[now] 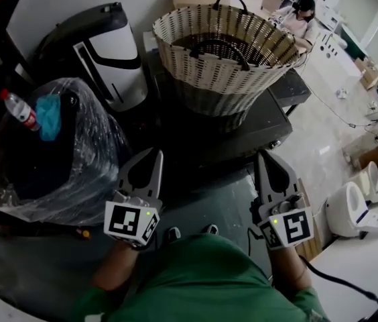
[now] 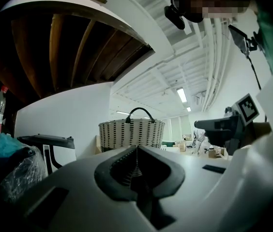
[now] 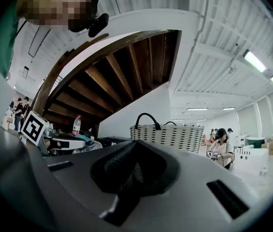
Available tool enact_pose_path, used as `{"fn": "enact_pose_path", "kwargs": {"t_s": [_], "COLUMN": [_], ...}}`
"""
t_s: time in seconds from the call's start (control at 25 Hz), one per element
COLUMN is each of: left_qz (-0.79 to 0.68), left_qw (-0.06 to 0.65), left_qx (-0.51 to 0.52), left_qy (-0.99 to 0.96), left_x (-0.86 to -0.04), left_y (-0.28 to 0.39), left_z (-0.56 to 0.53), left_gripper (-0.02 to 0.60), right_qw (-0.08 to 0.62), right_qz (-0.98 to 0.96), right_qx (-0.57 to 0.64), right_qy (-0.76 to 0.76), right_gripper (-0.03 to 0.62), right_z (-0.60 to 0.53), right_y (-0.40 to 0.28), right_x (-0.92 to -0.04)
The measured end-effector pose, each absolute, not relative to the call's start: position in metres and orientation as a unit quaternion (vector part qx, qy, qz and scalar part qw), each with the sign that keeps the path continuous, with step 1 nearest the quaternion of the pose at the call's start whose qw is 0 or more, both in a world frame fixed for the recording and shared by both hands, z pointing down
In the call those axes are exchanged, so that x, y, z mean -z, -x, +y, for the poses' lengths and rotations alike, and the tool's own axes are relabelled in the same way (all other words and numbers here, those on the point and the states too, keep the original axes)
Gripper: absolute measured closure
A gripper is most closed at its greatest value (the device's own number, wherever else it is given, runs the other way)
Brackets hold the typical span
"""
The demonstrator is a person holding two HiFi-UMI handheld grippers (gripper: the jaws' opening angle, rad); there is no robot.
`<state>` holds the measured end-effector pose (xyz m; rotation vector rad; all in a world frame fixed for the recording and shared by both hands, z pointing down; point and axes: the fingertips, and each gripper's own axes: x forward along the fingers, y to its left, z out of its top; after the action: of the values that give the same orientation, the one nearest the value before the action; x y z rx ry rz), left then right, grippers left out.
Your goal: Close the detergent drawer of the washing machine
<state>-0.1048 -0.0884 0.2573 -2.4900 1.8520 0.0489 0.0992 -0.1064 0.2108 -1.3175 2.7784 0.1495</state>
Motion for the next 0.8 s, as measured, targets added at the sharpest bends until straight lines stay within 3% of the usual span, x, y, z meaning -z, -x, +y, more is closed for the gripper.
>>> {"fn": "enact_pose_path", "kwargs": {"t_s": [0.8], "left_qz": [0.607], "left_qw": [0.01], "left_qx": [0.012], "left_qy": [0.795], "left_x": [-0.27], "left_y": [0.08], "left_z": [-0.089], "left_gripper": [0.554], "right_qw": [0.033], "right_qz": [0.902], "right_qx": [-0.048], "right_qy": [0.428], "right_gripper": [0.579], "right_z": [-0.117], "right_y": [-0.124], "right_x": [-0.22]}}
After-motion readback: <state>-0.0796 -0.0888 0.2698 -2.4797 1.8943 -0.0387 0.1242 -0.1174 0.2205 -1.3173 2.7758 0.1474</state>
